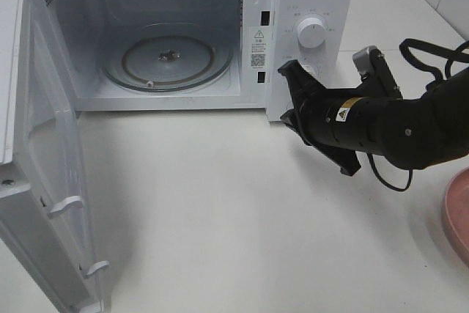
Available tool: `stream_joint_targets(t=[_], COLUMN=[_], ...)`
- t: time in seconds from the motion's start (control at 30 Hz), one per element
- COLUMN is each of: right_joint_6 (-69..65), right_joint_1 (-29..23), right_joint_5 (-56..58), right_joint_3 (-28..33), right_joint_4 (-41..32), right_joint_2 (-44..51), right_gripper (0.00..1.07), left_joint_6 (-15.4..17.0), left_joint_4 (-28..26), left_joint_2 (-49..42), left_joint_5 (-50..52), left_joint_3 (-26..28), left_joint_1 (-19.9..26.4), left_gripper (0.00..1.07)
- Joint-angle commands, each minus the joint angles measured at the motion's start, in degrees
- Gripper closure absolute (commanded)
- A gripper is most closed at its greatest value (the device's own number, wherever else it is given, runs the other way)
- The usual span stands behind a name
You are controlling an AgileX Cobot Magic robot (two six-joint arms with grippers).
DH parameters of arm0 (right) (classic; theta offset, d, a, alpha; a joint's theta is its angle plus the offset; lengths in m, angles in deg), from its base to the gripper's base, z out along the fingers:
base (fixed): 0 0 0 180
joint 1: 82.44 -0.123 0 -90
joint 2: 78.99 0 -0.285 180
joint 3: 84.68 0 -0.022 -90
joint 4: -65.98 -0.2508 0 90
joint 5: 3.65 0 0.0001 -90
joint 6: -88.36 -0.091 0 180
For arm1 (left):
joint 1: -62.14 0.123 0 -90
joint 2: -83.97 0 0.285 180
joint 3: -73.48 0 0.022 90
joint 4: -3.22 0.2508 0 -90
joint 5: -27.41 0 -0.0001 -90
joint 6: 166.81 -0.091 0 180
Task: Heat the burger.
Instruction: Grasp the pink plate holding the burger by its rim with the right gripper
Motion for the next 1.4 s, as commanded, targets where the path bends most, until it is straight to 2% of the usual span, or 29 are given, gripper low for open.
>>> stream_joint_targets(t=[0.03,0.1,0.3,0.37,0.4,0.47,0.83,0.97,1.2,1.33,1.4], right_joint_6=[4.07,10.08,18.28,25.95,25.95,32.31,51.62,58.96,78.67,85.31,94.6], right_joint_1=[0.29,0.29,0.29,0.29,0.29,0.29,0.29,0.29,0.29,0.29,0.29], right_joint_5=[5.44,12.55,19.94,29.11,29.11,36.04,57.58,61.88,69.33,71.28,72.99], right_joint_3=[0.0,0.0,0.0,-1.15,-1.15,-2.75,-10.31,-12.26,-16.33,-17.25,-17.36], right_joint_4=[3.27,5.61,7.73,8.71,8.71,8.71,7.56,6.07,-0.86,-0.63,-0.63], right_joint_2=[2.18,4.7,7.85,10.26,10.26,11.57,12.95,12.95,12.95,12.95,12.95], right_gripper=[1.07,1.06,1.06,1.05,1.05,1.05,1.01,1.01,1.0,1.0,0.99], left_joint_6=[0.29,0.29,0.29,0.29,0.29,0.29,0.29,0.29,0.29,0.29,0.29], left_joint_4=[-0.29,-0.29,-0.29,-0.29,-0.29,-0.29,-0.29,-0.29,-0.29,-0.29,-0.29], left_joint_2=[-1.38,-1.38,-1.38,-1.38,-1.38,-1.38,-1.38,-1.38,-1.38,-1.38,-1.38], left_joint_5=[0.34,0.34,0.34,0.34,0.34,0.34,0.34,0.34,0.34,0.34,0.34], left_joint_3=[-0.17,-0.17,-0.17,-0.17,-0.17,-0.17,-0.17,-0.17,-0.17,-0.17,-0.17], left_joint_1=[-0.34,-0.34,-0.34,-0.34,-0.34,-0.34,-0.34,-0.34,-0.34,-0.34,-0.34], left_gripper=[0.09,0.09,0.09,0.09,0.09,0.09,0.09,0.09,0.09,0.09,0.09])
